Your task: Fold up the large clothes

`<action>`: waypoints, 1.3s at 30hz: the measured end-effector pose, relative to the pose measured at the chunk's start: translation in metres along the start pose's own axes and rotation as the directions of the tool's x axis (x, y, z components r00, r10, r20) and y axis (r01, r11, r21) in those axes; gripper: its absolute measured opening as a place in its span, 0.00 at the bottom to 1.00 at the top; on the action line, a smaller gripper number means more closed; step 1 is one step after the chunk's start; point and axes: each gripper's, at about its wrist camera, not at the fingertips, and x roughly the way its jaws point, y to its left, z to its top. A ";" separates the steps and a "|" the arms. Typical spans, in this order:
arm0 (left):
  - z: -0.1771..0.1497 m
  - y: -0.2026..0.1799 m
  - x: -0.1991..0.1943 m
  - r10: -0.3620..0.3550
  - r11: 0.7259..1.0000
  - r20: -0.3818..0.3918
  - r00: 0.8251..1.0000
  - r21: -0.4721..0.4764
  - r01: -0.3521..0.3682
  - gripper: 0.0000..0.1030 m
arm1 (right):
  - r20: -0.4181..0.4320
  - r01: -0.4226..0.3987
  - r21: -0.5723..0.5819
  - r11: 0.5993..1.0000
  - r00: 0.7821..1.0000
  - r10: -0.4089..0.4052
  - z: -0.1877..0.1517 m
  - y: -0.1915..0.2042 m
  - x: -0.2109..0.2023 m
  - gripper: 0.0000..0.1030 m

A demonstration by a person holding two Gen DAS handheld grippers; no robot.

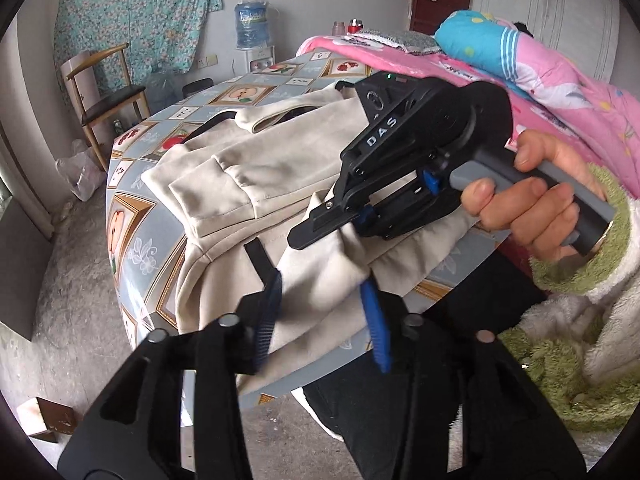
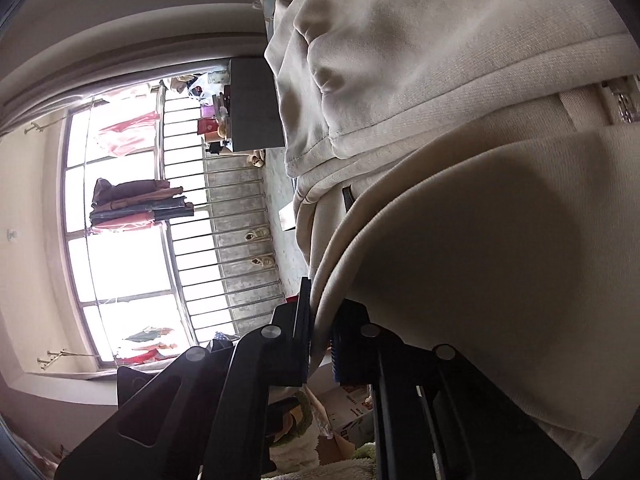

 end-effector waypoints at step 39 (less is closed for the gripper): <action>0.015 0.051 0.081 0.101 0.945 -0.163 0.981 -0.291 -0.146 0.06 | 0.544 0.745 -0.147 0.651 0.611 -0.576 0.024 -0.067 -0.272 0.41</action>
